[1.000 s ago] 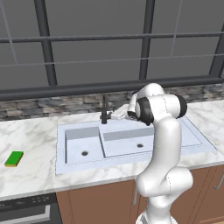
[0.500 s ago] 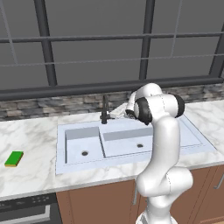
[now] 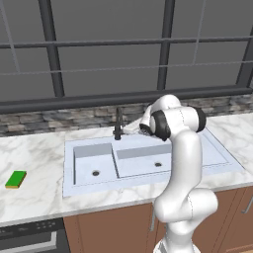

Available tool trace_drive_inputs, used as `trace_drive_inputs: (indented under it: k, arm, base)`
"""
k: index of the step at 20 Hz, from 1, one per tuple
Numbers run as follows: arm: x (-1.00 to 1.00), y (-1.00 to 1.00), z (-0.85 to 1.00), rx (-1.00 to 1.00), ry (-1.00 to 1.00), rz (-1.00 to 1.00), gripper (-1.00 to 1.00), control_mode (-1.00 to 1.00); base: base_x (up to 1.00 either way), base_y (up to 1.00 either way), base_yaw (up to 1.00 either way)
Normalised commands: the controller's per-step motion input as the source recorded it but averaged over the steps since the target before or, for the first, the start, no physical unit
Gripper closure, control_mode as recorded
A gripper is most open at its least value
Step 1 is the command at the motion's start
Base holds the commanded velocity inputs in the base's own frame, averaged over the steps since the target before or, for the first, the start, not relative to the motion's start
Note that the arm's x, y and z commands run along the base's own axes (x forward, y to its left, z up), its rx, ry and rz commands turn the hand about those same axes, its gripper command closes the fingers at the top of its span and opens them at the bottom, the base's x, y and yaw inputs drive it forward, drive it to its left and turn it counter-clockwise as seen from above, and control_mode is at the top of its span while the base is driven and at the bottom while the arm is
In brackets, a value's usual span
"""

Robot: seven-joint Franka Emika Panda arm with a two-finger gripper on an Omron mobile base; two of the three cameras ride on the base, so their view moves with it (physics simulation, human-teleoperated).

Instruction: Soak the sponge with water for a few seconds and then drop it inside the sink.

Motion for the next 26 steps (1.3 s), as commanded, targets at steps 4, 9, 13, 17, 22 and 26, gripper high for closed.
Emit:
trace_drive_inputs:
  k: [4,9,13,17,22,26]
  arm:
    - [0.00,0.00,-0.06,0.00,0.00,-0.03,-1.00,-1.00]
    - [0.00,0.00,0.00,0.00,0.00,0.00,-1.00,-1.00]
    - [0.02,0.00,0.00,0.00,0.00,0.00,-1.00,-1.00]
    - [0.04,0.00,-0.09,0.00,0.00,-0.03,-1.00,-1.00]
    - [0.04,-0.05,-0.11,0.00,0.00,-0.07,-1.00,-1.00]
    - [0.00,-0.14,-0.11,0.00,0.00,-0.11,-1.00,-1.00]
  base:
    - [0.00,0.00,0.00]
    - [0.00,0.00,0.00]
    - [0.00,0.00,0.00]
    - [0.00,0.00,0.00]
    - [0.00,0.00,0.00]
    - [0.00,0.00,0.00]
